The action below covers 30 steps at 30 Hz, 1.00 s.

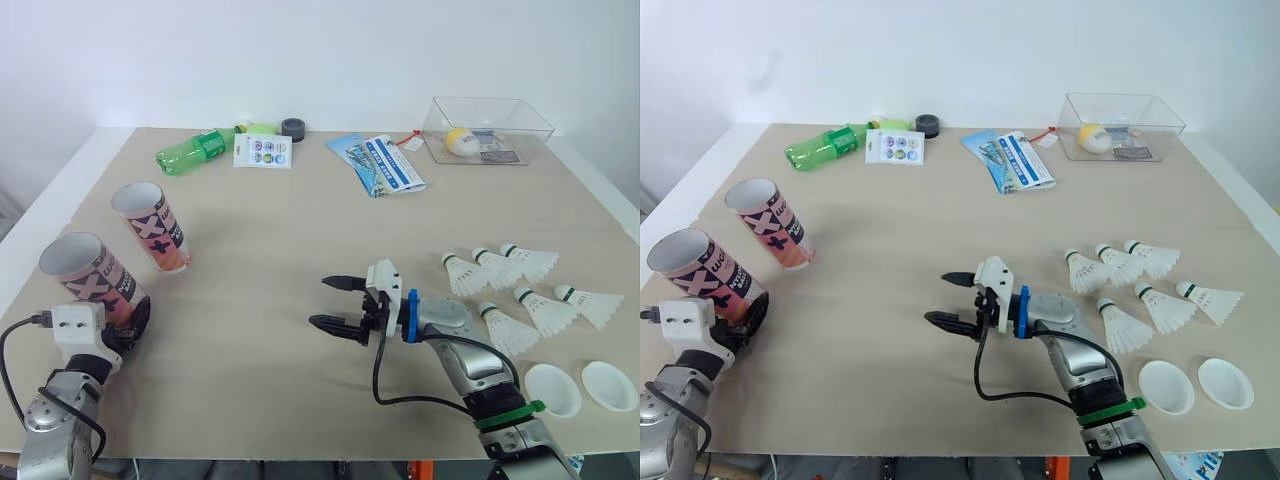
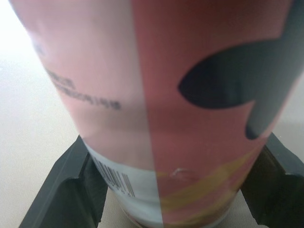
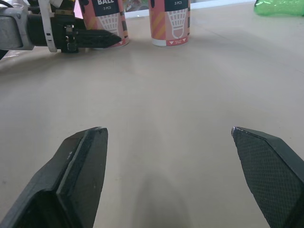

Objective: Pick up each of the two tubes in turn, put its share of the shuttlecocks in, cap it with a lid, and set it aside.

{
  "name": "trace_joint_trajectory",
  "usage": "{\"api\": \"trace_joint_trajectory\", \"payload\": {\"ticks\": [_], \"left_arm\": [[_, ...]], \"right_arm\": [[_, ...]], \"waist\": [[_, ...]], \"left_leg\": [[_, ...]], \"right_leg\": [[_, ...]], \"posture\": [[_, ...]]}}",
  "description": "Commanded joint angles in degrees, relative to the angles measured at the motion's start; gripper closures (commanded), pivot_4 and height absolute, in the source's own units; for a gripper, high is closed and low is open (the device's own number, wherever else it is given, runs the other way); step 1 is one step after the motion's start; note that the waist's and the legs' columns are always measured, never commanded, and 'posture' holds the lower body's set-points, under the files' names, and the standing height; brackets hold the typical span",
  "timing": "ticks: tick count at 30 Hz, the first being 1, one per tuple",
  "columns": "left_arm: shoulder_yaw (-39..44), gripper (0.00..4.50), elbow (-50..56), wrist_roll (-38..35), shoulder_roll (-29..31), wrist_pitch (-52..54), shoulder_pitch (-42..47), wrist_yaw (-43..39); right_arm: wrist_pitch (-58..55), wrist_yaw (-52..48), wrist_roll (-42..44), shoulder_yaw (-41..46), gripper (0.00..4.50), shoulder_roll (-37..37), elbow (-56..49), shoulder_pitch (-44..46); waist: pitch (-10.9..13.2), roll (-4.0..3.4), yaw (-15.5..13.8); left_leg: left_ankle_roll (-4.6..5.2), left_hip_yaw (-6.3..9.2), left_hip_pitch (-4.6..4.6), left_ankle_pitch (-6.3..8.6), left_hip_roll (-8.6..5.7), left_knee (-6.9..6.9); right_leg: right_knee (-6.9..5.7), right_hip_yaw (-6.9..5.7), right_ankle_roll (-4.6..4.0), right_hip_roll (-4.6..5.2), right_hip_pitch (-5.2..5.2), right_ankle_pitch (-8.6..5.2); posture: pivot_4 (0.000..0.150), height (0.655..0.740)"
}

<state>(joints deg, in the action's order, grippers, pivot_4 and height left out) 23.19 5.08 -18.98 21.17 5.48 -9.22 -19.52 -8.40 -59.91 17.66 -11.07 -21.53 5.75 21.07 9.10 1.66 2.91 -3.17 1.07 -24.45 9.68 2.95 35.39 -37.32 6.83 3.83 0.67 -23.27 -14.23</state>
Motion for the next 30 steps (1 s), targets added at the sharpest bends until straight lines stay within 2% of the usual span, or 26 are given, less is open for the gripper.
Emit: {"api": "trace_joint_trajectory", "payload": {"ticks": [1,8,18,22,30], "left_arm": [[-1.15,1.50,-0.58,0.88,-0.19,0.91,-1.22,-0.26],[-1.30,1.50,1.46,0.91,1.45,-0.72,-3.71,-3.22],[-6.27,1.50,11.78,-1.58,8.78,0.04,-8.22,-15.96],[-10.55,1.50,13.78,-1.31,11.84,1.73,-5.54,-20.22],[-20.79,1.50,11.66,-0.32,16.74,4.12,7.17,-30.88]], "right_arm": [[0.80,-0.09,0.43,0.97,0.00,-0.40,-2.72,0.49],[1.13,-0.09,0.65,1.18,0.00,-0.42,-2.85,0.28],[1.83,-1.63,3.66,3.42,0.00,-1.06,-4.38,0.02],[2.11,-2.27,4.48,3.99,0.00,-1.42,-5.75,-0.56],[0.85,-5.85,6.93,3.70,0.00,-3.99,-10.25,-2.89]], "waist": [[0.00,0.00,0.00],[0.00,0.00,0.00],[0.03,0.03,-0.19],[0.05,0.05,-0.18],[0.12,0.04,-0.14]], "left_leg": [[0.00,0.00,0.00,0.00,0.00,0.00],[-0.01,-0.04,0.00,0.01,0.00,-0.02],[-0.16,-0.08,-0.08,0.10,0.00,-0.05],[-0.16,-0.09,-0.08,0.10,-0.04,-0.03],[-0.17,-0.04,-0.17,0.11,0.07,-0.10]], "right_leg": [[0.00,0.00,0.00,0.00,0.00,0.00],[0.00,0.03,0.01,0.01,-0.02,-0.02],[0.05,0.03,0.02,0.10,-0.08,-0.17],[0.07,0.03,0.02,0.16,-0.09,-0.17],[0.06,-0.03,-0.02,-0.02,-0.15,-0.21]], "posture": [[0.150,0.7400],[0.150,0.7400],[0.150,0.7400],[0.150,0.7400],[0.150,0.7400]]}}
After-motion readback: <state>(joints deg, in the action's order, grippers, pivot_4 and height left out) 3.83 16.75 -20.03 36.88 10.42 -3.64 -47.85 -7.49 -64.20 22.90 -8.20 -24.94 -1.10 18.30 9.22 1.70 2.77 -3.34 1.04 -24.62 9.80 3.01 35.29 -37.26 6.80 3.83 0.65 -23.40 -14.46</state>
